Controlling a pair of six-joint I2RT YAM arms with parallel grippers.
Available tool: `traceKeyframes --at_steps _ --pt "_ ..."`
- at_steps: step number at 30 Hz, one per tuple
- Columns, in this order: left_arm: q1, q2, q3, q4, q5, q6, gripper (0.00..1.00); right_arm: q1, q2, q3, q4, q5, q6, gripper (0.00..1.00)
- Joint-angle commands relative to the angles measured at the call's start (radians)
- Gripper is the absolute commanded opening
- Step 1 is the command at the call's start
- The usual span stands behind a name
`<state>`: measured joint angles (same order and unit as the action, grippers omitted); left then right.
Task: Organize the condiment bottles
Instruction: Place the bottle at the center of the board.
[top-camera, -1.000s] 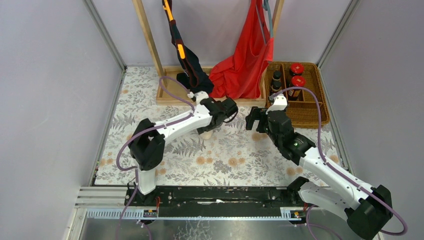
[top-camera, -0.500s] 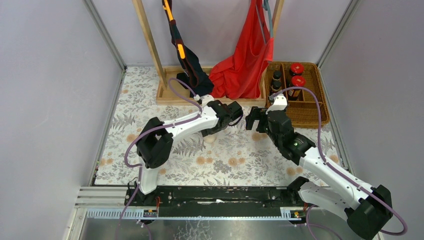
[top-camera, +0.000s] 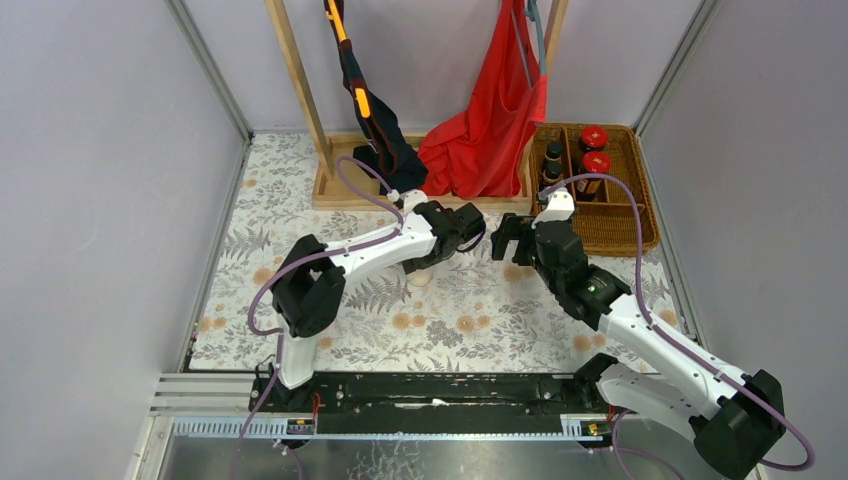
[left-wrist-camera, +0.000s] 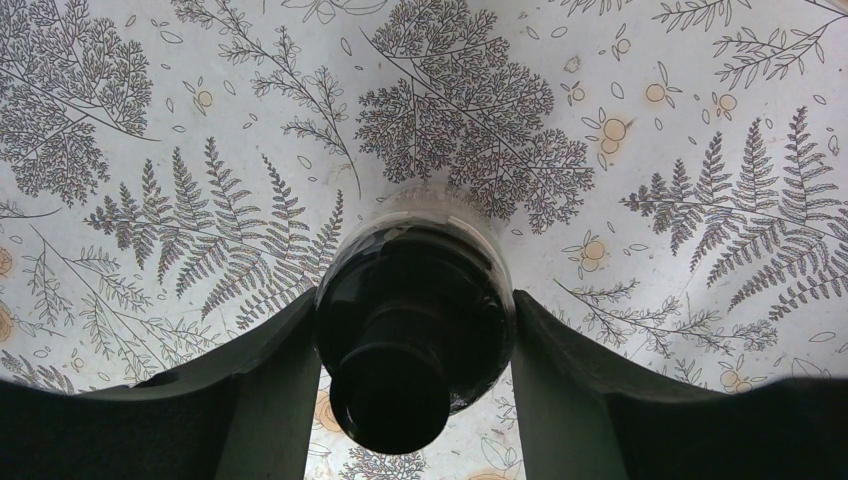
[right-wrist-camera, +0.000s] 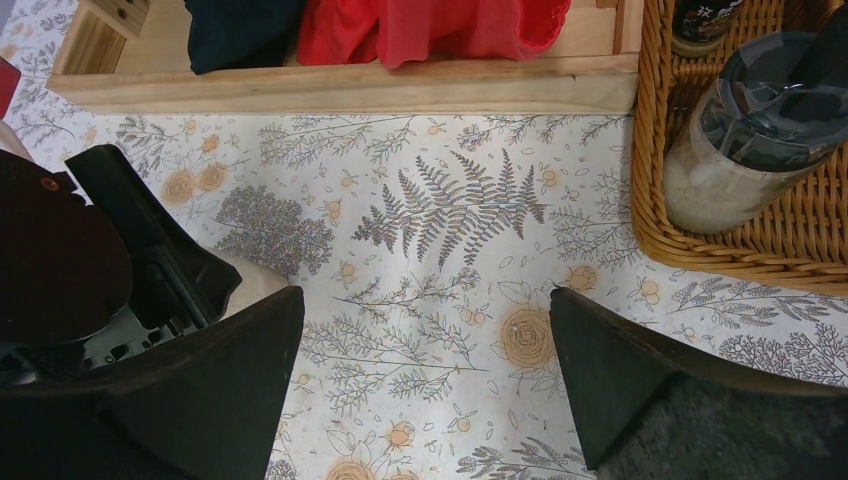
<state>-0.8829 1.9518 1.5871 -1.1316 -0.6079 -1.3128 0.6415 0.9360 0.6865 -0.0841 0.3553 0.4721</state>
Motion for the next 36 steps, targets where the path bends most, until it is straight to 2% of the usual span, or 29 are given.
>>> traceKeyframes --at_steps 1,14,15,16,24,25,28,31,36 --pt "-0.004 -0.026 -0.018 0.013 0.008 -0.004 0.10 -0.003 -0.005 0.005 0.029 0.012 0.007 0.99" --pt "-0.004 -0.037 -0.021 0.002 0.004 -0.010 0.19 -0.003 -0.010 0.004 0.030 0.012 0.007 1.00" --pt "-0.003 -0.037 -0.020 -0.001 0.002 -0.012 0.27 -0.003 -0.011 0.004 0.030 0.011 0.007 1.00" --pt "-0.004 -0.039 -0.021 -0.003 0.000 -0.016 0.40 -0.003 -0.011 0.004 0.030 0.010 0.007 1.00" --pt "-0.004 -0.034 -0.012 -0.019 -0.005 -0.027 0.43 -0.003 -0.009 0.004 0.030 0.011 0.007 1.00" --pt "-0.003 -0.036 -0.015 -0.024 -0.005 -0.033 0.58 -0.003 -0.009 0.004 0.033 0.010 0.008 1.00" --pt "-0.004 -0.037 -0.016 -0.025 -0.008 -0.033 0.62 -0.003 -0.007 0.004 0.032 0.007 0.007 1.00" --pt "-0.004 -0.036 -0.012 -0.023 -0.007 -0.029 0.71 -0.003 -0.008 0.003 0.033 0.008 0.007 1.00" --pt "-0.004 -0.033 -0.009 -0.025 -0.005 -0.025 0.80 -0.003 -0.012 0.003 0.031 0.009 0.008 1.00"
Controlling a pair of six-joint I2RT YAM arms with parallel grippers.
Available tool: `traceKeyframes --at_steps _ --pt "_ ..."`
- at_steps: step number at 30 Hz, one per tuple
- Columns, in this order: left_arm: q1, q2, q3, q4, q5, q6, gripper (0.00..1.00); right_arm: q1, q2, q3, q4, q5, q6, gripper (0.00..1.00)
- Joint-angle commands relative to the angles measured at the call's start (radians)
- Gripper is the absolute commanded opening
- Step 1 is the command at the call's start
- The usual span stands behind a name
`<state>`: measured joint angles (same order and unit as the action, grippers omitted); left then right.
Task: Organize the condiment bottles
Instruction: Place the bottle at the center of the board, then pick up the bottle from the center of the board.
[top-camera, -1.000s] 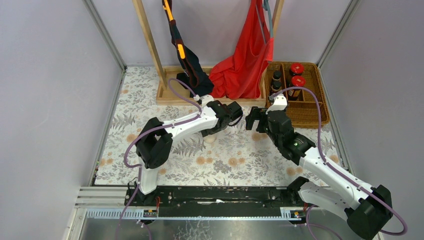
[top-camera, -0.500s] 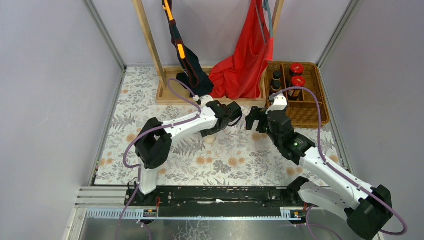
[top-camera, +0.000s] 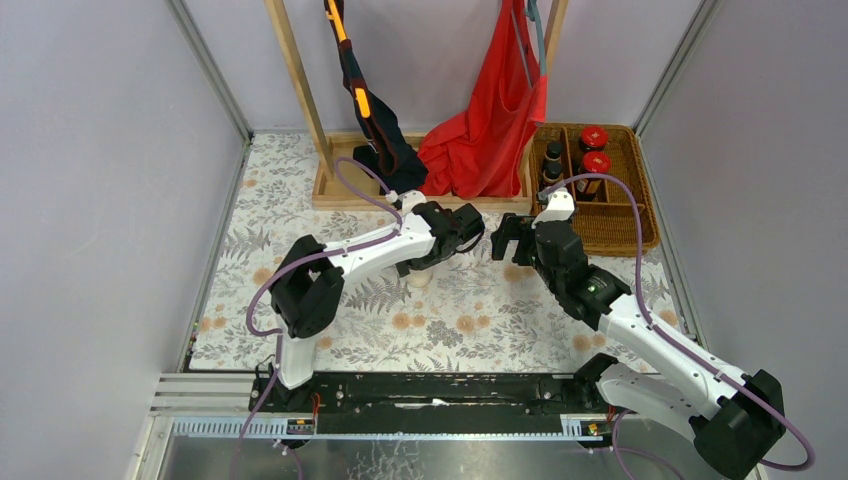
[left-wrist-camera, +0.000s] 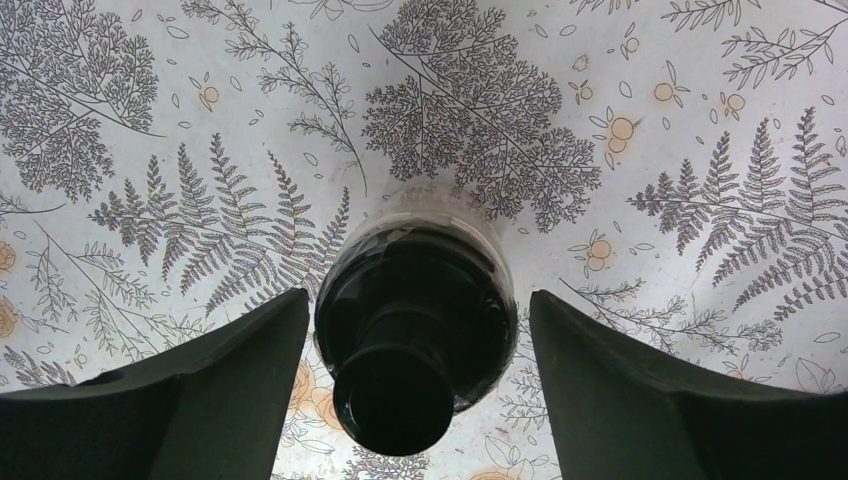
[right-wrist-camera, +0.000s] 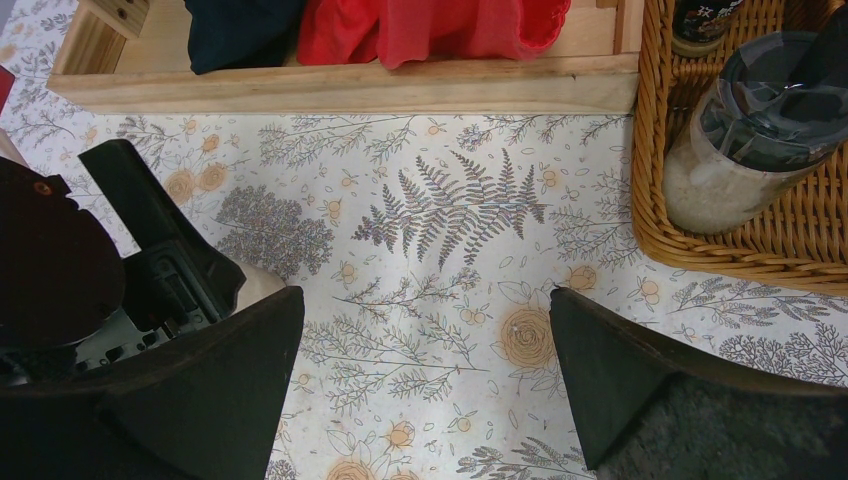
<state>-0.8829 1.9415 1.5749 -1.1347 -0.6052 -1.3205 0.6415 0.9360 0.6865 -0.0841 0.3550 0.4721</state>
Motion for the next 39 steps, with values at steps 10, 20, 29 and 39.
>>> traceKeyframes --at_steps 10,20,29,39 --pt "-0.016 -0.086 0.028 -0.031 -0.037 0.003 0.99 -0.003 -0.018 0.000 0.033 0.009 0.005 1.00" --pt "-0.073 -0.144 0.078 -0.097 -0.155 0.024 1.00 -0.003 -0.006 0.016 0.011 0.054 0.015 0.99" --pt "-0.083 -0.235 0.059 -0.162 -0.275 0.043 1.00 -0.003 0.010 0.025 -0.001 0.090 0.034 0.99" --pt "-0.074 -0.549 -0.179 -0.167 -0.436 0.000 1.00 -0.003 0.037 0.046 0.003 0.035 -0.017 0.99"
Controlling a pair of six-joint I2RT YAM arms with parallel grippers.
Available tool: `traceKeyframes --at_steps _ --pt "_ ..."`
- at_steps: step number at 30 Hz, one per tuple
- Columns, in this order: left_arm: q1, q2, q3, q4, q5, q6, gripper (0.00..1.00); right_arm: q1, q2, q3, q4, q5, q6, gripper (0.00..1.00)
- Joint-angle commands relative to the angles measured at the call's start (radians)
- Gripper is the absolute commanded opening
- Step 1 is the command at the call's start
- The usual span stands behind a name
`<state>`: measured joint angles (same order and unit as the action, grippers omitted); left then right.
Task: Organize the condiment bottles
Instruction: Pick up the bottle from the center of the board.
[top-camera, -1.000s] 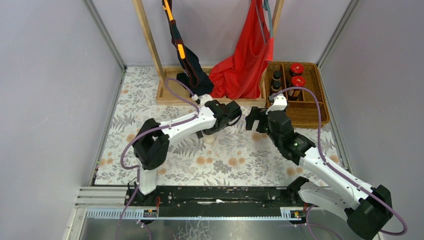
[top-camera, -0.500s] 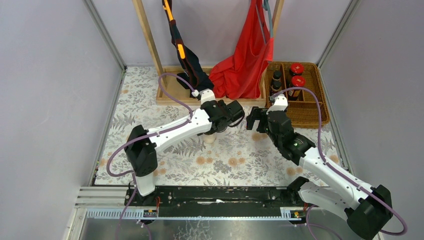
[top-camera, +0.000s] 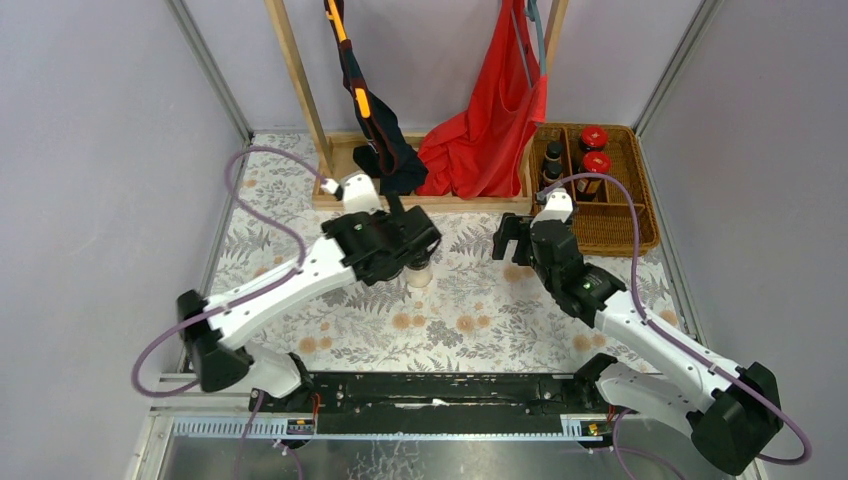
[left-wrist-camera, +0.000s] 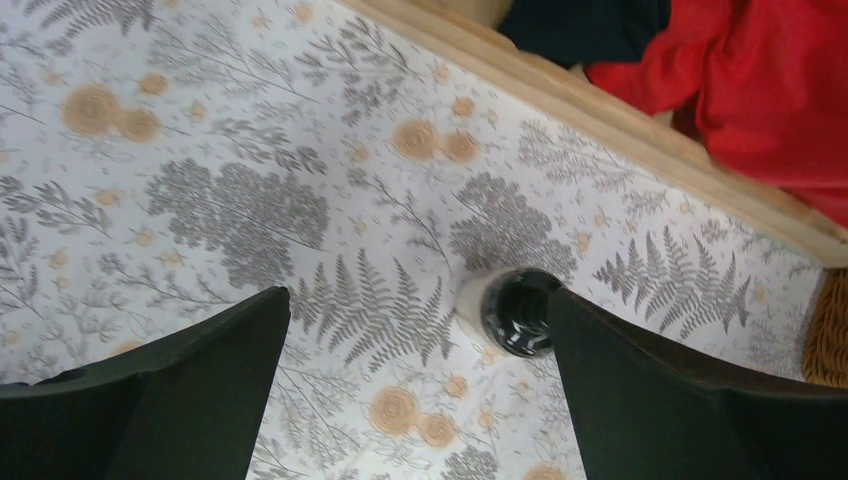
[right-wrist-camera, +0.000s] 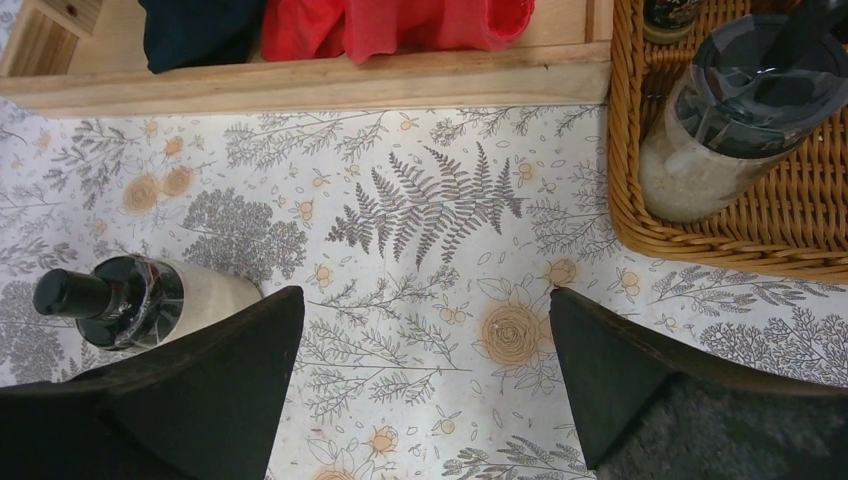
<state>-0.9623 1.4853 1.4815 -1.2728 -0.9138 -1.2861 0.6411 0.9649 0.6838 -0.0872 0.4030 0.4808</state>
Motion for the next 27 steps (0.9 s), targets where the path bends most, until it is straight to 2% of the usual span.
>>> traceKeyframes --at_steps 1,14,19,27 --pt "0.011 -0.120 -0.114 -0.019 -0.140 -0.039 1.00 -0.003 0.011 0.049 0.016 -0.028 -0.030 0.99" --pt "0.222 -0.324 -0.448 0.352 -0.032 0.211 1.00 0.082 0.198 0.181 0.052 -0.108 -0.105 1.00" --pt "0.265 -0.354 -0.503 0.398 0.011 0.195 1.00 0.177 0.297 0.274 0.035 -0.074 -0.125 1.00" --pt "0.301 -0.310 -0.523 0.409 0.066 0.185 1.00 0.281 0.429 0.410 0.015 -0.066 -0.160 1.00"
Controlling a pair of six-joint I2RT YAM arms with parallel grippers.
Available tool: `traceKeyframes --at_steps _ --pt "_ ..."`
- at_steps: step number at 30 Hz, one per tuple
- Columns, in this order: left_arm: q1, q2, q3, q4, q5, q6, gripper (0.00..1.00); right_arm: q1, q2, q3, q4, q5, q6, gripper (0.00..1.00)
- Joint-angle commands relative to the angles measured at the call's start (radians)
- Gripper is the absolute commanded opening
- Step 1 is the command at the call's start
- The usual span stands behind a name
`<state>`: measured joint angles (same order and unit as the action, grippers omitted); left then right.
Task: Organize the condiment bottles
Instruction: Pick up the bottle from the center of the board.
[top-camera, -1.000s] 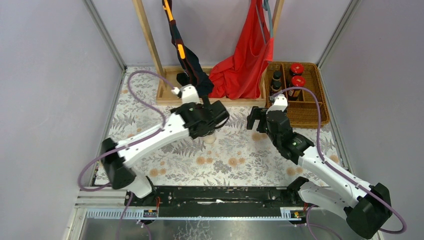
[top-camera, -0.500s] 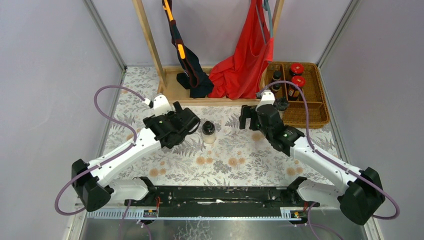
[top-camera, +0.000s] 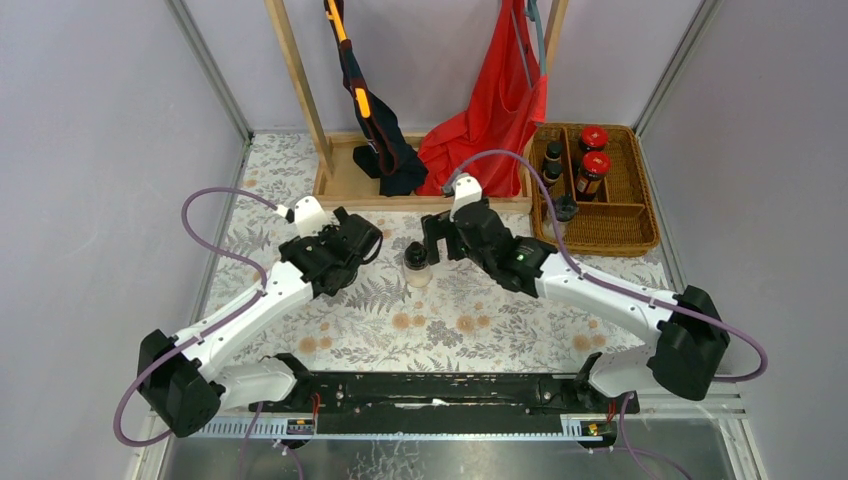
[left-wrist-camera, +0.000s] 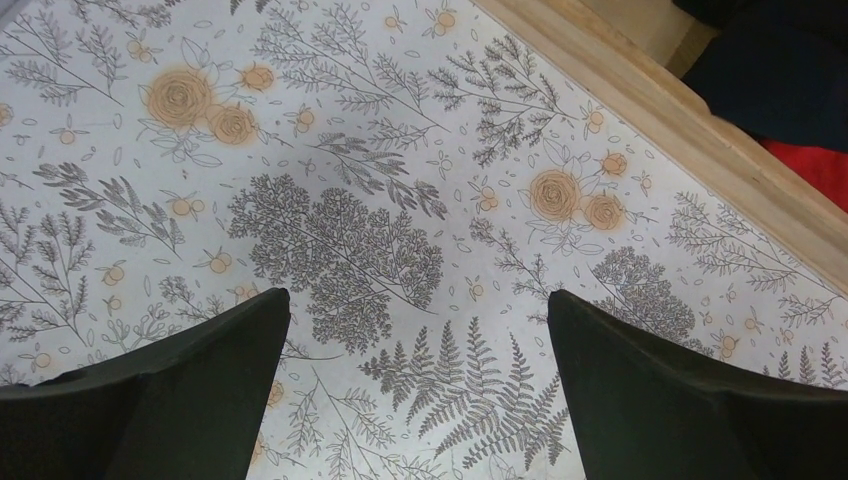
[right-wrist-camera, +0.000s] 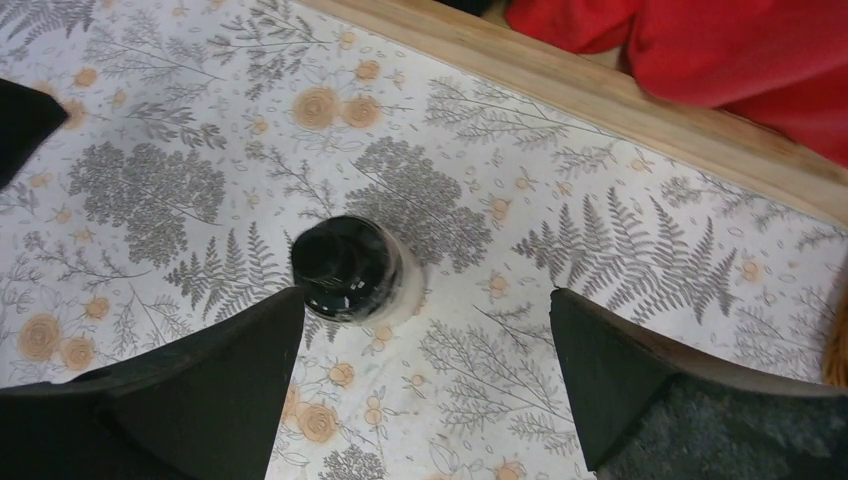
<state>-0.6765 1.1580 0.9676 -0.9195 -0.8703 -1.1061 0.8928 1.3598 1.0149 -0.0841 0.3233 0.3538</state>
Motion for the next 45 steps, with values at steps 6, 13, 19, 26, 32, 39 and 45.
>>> traceKeyframes --at_steps 6,13,19,26,32,39,45 --pt "0.040 0.002 -0.014 0.061 0.035 0.003 1.00 0.076 0.116 0.144 -0.008 0.018 -0.043 1.00" --pt "0.093 -0.020 -0.041 0.104 0.092 0.028 1.00 0.101 0.209 0.184 -0.017 0.025 -0.038 1.00" --pt "0.098 -0.009 -0.034 0.099 0.099 0.027 1.00 0.112 0.271 0.208 -0.018 0.022 -0.046 1.00" --pt "0.100 -0.008 -0.029 0.100 0.099 0.032 1.00 0.113 0.338 0.232 -0.023 0.032 -0.055 1.00" --pt "0.101 -0.008 -0.030 0.100 0.102 0.034 1.00 0.113 0.362 0.232 -0.010 0.022 -0.043 0.98" --pt "0.102 -0.009 -0.033 0.105 0.106 0.034 1.00 0.112 0.396 0.236 -0.007 0.022 -0.033 0.89" --pt "0.103 -0.015 -0.036 0.104 0.104 0.034 1.00 0.112 0.422 0.248 -0.004 0.019 -0.028 0.85"
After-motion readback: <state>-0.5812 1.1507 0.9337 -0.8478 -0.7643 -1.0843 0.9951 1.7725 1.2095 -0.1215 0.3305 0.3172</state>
